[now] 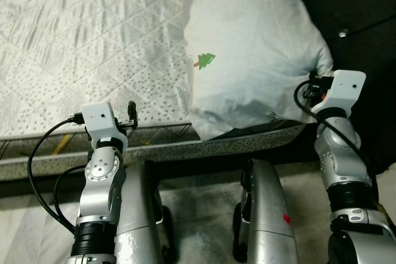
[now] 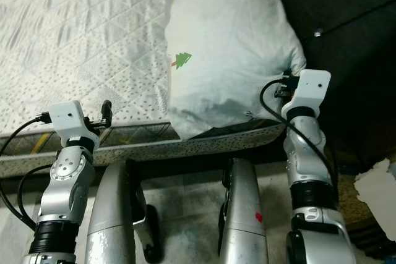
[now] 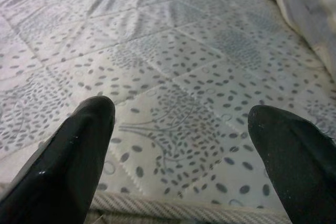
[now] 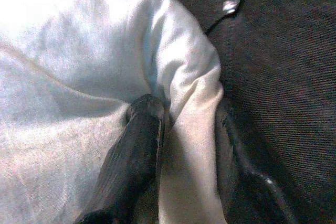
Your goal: Clean up the room
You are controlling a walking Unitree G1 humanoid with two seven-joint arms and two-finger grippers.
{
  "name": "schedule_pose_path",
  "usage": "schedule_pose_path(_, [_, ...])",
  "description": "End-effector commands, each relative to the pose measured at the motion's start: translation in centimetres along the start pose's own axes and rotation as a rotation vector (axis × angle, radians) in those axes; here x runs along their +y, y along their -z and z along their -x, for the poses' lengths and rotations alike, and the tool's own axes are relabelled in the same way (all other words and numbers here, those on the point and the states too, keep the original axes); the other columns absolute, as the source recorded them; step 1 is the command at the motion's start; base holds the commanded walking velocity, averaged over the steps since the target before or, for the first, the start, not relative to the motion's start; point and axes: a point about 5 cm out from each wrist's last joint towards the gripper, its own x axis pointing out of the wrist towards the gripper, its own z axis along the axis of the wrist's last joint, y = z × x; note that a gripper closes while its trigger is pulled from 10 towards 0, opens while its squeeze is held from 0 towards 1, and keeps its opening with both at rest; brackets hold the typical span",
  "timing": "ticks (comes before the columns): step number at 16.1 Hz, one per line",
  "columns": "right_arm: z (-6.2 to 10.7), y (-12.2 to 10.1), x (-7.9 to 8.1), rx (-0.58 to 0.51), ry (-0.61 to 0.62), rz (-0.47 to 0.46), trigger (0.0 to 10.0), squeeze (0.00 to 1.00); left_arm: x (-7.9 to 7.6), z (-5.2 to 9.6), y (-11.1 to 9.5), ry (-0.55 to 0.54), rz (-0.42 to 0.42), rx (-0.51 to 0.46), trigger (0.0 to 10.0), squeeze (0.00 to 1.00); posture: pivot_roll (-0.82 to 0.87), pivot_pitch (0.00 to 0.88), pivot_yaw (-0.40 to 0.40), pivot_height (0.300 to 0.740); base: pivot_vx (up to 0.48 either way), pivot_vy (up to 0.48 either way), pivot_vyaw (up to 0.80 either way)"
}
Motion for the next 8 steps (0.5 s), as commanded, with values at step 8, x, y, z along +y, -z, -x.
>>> schedule_pose_path(8, [-3.0, -4.7, 2.8, -0.143, -0.079, -0.067, 10.0, 1.0, -0.2, -0.1, 0.2, -0.002, 0.013, 0.002, 10.0, 0.0, 0.06, 0.116, 0.017, 0.498, 0.0, 0.0, 0.0])
